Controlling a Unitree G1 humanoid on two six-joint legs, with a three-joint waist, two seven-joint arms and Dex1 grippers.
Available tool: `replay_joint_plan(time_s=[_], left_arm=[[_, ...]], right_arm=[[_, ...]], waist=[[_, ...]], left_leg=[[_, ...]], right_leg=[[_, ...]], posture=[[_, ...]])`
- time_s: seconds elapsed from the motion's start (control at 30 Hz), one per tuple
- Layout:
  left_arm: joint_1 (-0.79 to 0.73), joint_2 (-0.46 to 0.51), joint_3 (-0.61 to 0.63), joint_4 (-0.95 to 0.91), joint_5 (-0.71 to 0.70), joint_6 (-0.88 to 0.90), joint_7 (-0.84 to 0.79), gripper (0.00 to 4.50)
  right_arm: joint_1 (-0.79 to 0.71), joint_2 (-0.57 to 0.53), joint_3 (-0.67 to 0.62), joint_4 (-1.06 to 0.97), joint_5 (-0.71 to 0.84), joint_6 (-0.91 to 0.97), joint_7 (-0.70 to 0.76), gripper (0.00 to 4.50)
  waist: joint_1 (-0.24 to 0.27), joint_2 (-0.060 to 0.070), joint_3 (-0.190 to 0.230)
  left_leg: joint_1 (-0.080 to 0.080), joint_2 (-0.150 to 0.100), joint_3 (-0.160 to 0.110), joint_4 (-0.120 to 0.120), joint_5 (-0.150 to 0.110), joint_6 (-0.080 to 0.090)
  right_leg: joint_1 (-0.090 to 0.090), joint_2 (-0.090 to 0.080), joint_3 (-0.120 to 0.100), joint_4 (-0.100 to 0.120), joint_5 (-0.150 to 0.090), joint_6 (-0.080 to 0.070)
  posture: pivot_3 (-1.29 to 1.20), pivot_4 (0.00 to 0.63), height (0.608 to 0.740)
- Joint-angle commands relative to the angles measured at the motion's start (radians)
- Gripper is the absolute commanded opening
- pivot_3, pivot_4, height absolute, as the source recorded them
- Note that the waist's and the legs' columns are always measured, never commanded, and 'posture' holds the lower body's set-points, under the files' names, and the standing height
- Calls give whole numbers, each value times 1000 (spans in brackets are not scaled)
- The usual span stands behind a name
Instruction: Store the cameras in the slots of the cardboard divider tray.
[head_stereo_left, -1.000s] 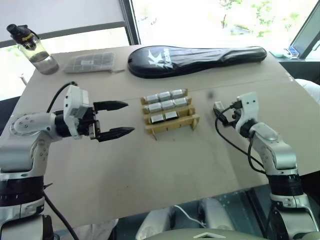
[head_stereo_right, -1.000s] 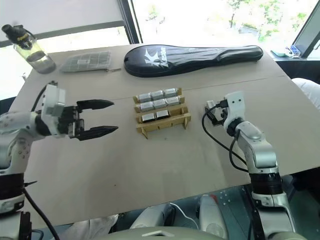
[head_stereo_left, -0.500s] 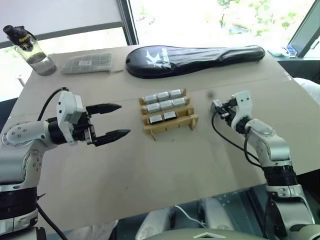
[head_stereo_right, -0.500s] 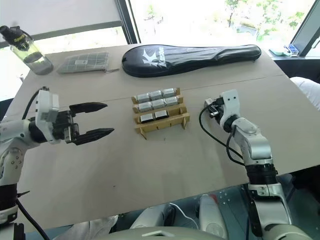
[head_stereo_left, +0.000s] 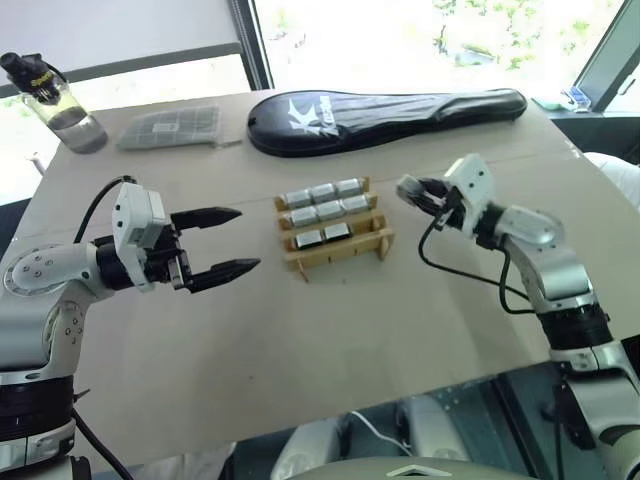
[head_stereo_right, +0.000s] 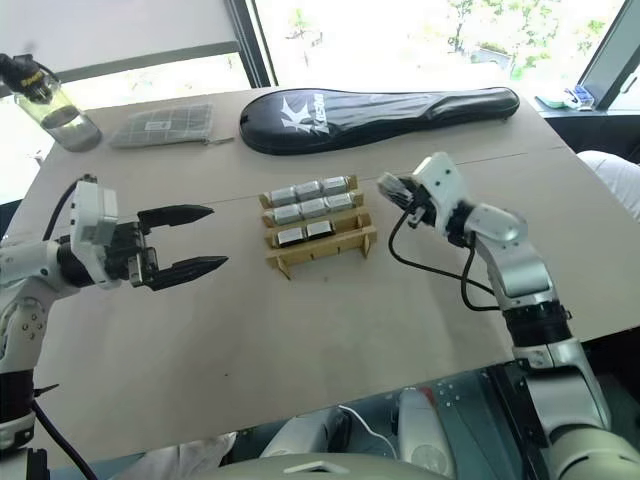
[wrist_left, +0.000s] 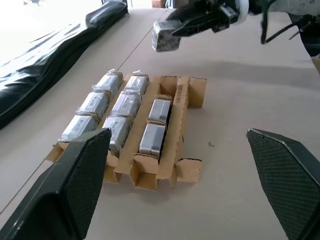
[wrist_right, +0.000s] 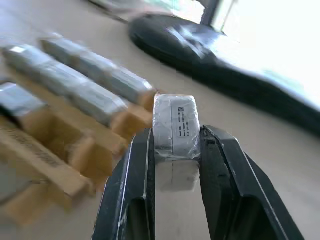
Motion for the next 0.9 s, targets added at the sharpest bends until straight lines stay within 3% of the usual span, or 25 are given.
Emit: replay_joint_plan(time_s=[0.03, 0.2, 0.57, 0.9], left_arm=[[-12, 9, 19, -6, -20, -17, 1, 4500], [-20, 12, 13, -1, -20, -17, -1, 4500], [9, 23, 48, -29, -32, -7, 11, 4500], [31, 27, 56, -46, -43, -1, 23, 4500]], right_arm=[[-46, 10, 9, 39, 10, -80, 83, 671], [-206, 62, 125, 287, -45, -303, 323, 671], [-358, 89, 174, 708, -161, -649, 477, 671], [-410, 101, 101, 766, -78, -644, 588, 671]], waist=[[-2, 0, 0], [-13, 0, 0], [-13, 0, 0], [-11, 0, 0]], left_leg=[[0, 0, 0, 0, 0, 0], [0, 0, 0, 0, 0, 0], [0, 1, -1, -2, 0, 0], [0, 1, -1, -1, 0, -1]], right_leg=[[0, 0, 0, -1, 0, 0], [0, 0, 0, -1, 0, 0], [0, 0, -5, -2, 0, 0], [0, 0, -4, -2, 0, -1]], posture=[[0, 150, 740], [0, 150, 740], [0, 150, 740], [0, 150, 740]])
